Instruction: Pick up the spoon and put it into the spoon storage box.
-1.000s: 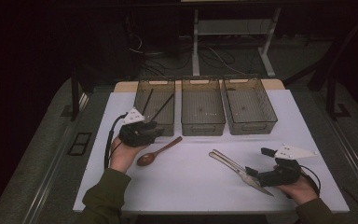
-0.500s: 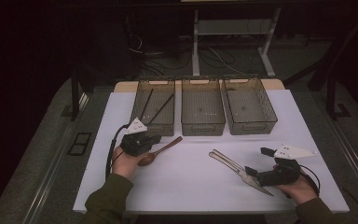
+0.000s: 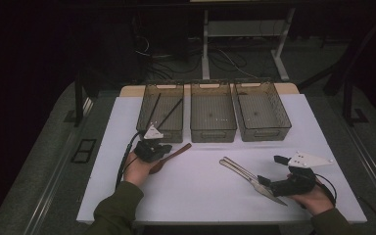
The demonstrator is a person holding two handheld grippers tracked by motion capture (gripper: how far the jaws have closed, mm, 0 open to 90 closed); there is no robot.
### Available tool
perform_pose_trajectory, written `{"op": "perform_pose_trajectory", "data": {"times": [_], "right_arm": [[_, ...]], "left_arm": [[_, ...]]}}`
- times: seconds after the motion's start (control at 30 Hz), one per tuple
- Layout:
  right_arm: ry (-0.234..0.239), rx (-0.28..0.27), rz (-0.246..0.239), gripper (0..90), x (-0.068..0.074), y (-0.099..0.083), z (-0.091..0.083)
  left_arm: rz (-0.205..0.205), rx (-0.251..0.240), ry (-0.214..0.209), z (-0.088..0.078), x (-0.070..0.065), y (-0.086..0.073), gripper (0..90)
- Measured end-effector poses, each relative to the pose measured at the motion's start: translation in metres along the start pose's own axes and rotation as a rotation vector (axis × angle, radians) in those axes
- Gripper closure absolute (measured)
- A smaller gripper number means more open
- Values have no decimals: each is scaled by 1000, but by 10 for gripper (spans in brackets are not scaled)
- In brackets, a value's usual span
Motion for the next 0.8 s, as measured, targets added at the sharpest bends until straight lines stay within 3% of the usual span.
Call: {"op": "perform_pose_trajectory", "data": {"times": [0.3,0.8], "right_arm": [[-1,2,2,31,0,0,0],[-2,0,1,31,-1,0,0]], "left_arm": [[23,31,13,6,0,3,887],[92,108,-30,18,-12,9,888]]}}
Point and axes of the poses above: each handheld gripper's, and its own axes: z roughly forward along the jaws, y roughly out of its top, x roughly to its left, the point moved 7 cm from there along z, roughly forward along the jaws, and after that the axes turned 5 degrees about -z, right-handed, at the moved point
